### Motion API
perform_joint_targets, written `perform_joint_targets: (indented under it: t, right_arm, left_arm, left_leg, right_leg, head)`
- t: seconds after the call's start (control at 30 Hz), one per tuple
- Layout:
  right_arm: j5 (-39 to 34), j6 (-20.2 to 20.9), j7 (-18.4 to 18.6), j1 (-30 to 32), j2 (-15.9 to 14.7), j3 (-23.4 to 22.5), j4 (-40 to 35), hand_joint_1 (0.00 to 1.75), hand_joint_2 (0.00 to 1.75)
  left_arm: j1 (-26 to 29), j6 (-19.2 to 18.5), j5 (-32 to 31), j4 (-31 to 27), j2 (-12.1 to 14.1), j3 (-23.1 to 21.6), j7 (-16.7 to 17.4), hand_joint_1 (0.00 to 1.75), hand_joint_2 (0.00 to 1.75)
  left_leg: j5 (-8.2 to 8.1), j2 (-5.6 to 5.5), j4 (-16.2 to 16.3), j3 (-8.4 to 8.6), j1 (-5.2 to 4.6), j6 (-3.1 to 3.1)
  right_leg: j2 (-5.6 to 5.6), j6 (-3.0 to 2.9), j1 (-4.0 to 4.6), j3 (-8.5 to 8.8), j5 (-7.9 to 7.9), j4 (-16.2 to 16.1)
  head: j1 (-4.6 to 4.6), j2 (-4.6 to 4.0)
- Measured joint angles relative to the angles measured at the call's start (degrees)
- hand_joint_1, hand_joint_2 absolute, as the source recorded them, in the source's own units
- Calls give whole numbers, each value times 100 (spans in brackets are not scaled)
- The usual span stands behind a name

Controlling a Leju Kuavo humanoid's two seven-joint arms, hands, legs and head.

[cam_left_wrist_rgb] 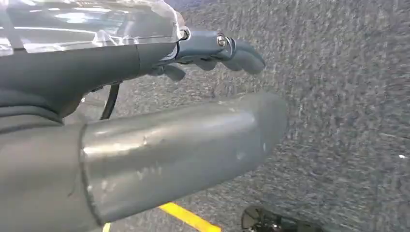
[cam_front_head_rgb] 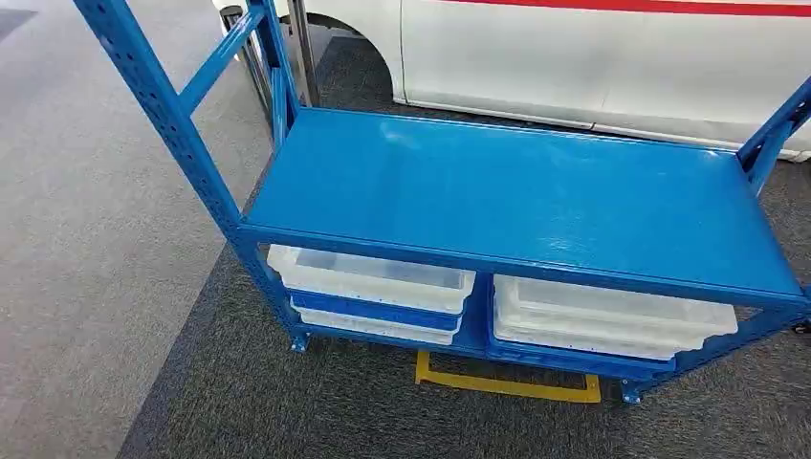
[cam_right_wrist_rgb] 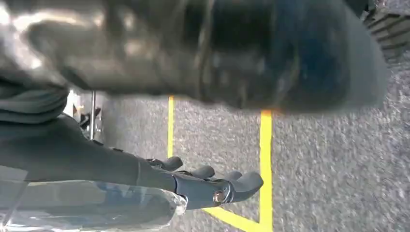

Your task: Take the parts from the cabinet and place them on the table.

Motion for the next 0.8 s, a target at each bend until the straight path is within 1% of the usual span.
perform_joint_targets:
  t: [0.03,0.07,0.1,0.13,0.17,0.2,0.23,0.27,0.3,0.33,0.37,0.4,0.43,0.47,0.5,0.53,0.57,0.6,0.63,0.67,0.7,0.73,0.77,0.8]
  right_arm:
    - [0,0,0,7,0,-15,0,0,0]
    - [0,-2,0,10,0,-22,0,0,0]
    - [0,-2,0,9,0,-24,0,0,0]
    - [0,-2,0,7,0,-24,0,0,0]
    - [0,-2,-2,6,0,-26,0,0,0]
    - [0,-2,-9,7,0,-26,0,0,0]
    - [0,-2,-11,9,0,-28,0,0,0]
    - [0,-2,-11,20,0,-31,0,0,0]
    - [0,-2,-11,28,0,-35,0,0,0]
    - [0,-2,-11,30,0,-37,0,0,0]
    - [0,-2,-11,25,0,-41,0,0,0]
    - [-2,-4,-11,9,0,-46,0,0,0]
    - [-4,-4,-11,-11,0,-48,0,0,0]
    - [-7,-4,-2,-6,0,-50,0,0,0]
    - [-9,-4,11,1,0,-57,0,0,0]
    - [-13,-4,28,8,2,-68,0,0,0]
    - [-13,-4,39,6,4,-72,0,0,0]
    - [-15,-7,44,5,4,-74,0,0,0]
    - [-15,-7,50,-6,4,-79,0,0,0]
    - [-18,-4,55,-11,9,-83,0,0,0]
    - [-20,-2,55,-9,20,-87,0,0,0]
    - [-22,-2,63,-5,24,-96,0,0,0]
    - [-24,-2,74,-4,24,-105,0,0,0]
    - [-24,0,85,-2,24,-109,0,0,0]
  left_arm:
    - [-1,0,-2,0,0,2,2,0,0]
    - [-6,0,-2,0,-7,2,0,0,0]
    - [-7,0,-2,0,-9,2,-2,0,0]
    - [-4,0,-2,0,-7,2,-2,0,0]
    - [7,0,-2,0,-4,2,-2,0,0]
    - [12,0,0,0,0,4,-2,0,0]
    - [8,0,0,0,2,4,-2,0,0]
    - [-1,0,0,0,2,4,-2,0,0]
    - [-2,0,0,0,0,4,-2,0,0]
    - [-2,0,-2,0,-2,4,-2,0,0]
    - [-1,-2,-2,0,-7,4,-2,0,0]
    - [2,-2,-2,0,-9,4,-2,0,0]
    - [5,-2,-2,0,-9,4,-2,0,0]
    - [-11,-2,-4,0,-9,4,-2,0,0]
    - [-22,-2,-9,0,-9,4,-2,0,0]
    - [-30,-2,-15,0,-9,4,0,0,0]
    - [-31,0,-17,0,-9,2,4,0,0]
    - [-31,0,-17,0,-4,2,4,0,0]
    - [-19,0,-17,0,-4,2,4,0,0]
    - [-11,0,-17,0,-4,2,7,0,0]
    - [1,0,-18,0,-7,2,9,0,0]
    - [13,-2,-20,0,-7,2,11,0,0]
    - [17,-2,-20,0,-4,4,15,0,0]
    - [18,-2,-20,0,-2,4,15,0,0]
  left_leg:
    - [25,43,-37,6,10,47]
    - [72,115,-94,28,53,121]
    - [71,152,-104,24,48,181]
    - [69,197,-103,16,40,201]
    - [60,265,-103,12,26,215]
    - [58,320,-100,6,13,218]
    - [55,371,-98,9,0,221]
    - [50,419,-98,19,-7,218]
    - [36,467,-95,36,-13,215]
    - [20,517,-93,59,-14,202]
    - [-2,574,-87,91,-17,177]
    - [-29,617,-78,102,-53,139]
    - [-51,658,-60,93,-68,101]
    - [-56,702,-60,107,-68,83]
    - [-59,761,-67,125,-68,62]
    - [-63,815,-74,147,-67,29]
    - [-123,733,-37,131,-44,-29]
    - [-268,477,126,86,-31,-60]
    - [-490,329,467,-63,-25,-78]
    - [-721,262,916,-268,-12,-94]
    - [-907,236,1386,-490,-9,-106]
    - [-967,234,1697,-648,-9,-109]
    - [-877,232,1716,-678,-8,-103]
    - [-627,220,1440,-577,-6,-95]
  right_leg:
    - [35,46,17,2,9,-13]
    - [-40,65,1,-10,-59,69]
    - [-136,66,9,-103,-217,264]
    - [-172,77,8,-282,-447,636]
    - [-179,95,4,-527,-694,1150]
    - [-183,108,2,-730,-847,1558]
    - [-190,112,0,-836,-868,1776]
    - [-205,109,0,-806,-748,1708]
    - [-231,96,2,-646,-516,1380]
    - [-282,73,6,-395,-258,893]
    - [-444,30,25,-89,-11,313]
    - [-717,-10,90,33,-85,51]
    - [-647,-55,103,9,-57,31]
    - [-574,-66,108,-13,-53,35]
    - [-526,-78,111,-27,-56,39]
    - [-465,-118,116,-29,-43,22]
    - [-404,-170,57,11,-4,-36]
    - [-363,-193,48,11,7,-42]
    - [-318,-209,44,-4,15,-39]
    - [-255,-219,42,-18,19,-35]
    - [-182,-220,45,-27,20,-27]
    - [-106,-220,45,-31,20,-18]
    - [-32,-220,45,-26,19,-10]
    - [57,-218,43,-15,17,-5]
  head:
    - [0,0]
    - [2,0]
    - [7,0]
    - [7,0]
    - [4,0]
    - [4,0]
    - [2,0]
    - [4,0]
    - [4,0]
    - [4,0]
    - [4,0]
    - [4,0]
    - [2,0]
    - [-2,0]
    - [-2,0]
    - [4,0]
    - [0,0]
    - [0,0]
    - [-4,0]
    - [-2,0]
    - [-2,0]
    - [-2,0]
    - [-2,0]
    - [-2,0]
